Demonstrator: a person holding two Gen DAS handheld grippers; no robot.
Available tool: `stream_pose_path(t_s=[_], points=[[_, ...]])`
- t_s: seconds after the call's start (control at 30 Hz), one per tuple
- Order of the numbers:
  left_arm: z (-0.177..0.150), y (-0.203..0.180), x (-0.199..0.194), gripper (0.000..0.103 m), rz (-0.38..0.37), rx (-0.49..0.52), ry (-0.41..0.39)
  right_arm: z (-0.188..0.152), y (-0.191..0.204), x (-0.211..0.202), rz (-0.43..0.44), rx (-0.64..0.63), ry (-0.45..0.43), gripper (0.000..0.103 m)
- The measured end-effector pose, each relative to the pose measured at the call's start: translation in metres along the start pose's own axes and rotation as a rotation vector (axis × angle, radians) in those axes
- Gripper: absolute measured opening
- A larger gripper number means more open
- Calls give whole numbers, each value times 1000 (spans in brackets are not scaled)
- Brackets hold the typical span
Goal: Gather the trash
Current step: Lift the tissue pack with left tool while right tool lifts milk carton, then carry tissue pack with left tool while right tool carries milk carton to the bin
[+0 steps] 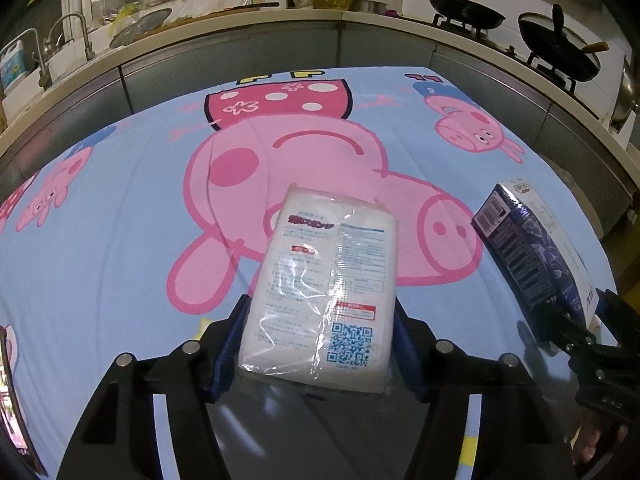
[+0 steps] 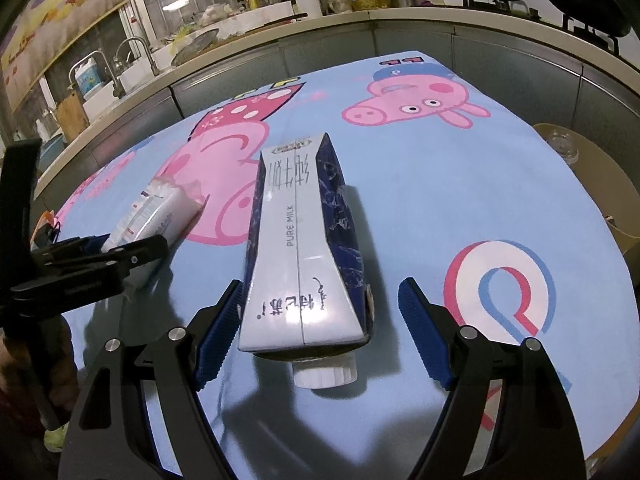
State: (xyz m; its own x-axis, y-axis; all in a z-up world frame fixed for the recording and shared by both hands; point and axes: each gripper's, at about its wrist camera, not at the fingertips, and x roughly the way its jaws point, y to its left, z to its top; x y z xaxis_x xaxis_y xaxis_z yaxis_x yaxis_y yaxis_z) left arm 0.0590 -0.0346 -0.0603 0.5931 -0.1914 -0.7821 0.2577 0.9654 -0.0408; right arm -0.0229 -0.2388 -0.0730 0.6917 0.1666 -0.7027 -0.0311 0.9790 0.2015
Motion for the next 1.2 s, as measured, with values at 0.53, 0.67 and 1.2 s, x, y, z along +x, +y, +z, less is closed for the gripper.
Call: stream_pose_path(t_s=[0.53,0.67,1.2], points=[[0,-1,0,63,-1,6,-6,1,3,3,-12,-19,-5,65],[2,-2,-1,63,-3,9,-14,3,4,5,-13,-23,-4,68],[14,13,-3,61,-179,-111,16,19,-32,13,328,298,93,52]])
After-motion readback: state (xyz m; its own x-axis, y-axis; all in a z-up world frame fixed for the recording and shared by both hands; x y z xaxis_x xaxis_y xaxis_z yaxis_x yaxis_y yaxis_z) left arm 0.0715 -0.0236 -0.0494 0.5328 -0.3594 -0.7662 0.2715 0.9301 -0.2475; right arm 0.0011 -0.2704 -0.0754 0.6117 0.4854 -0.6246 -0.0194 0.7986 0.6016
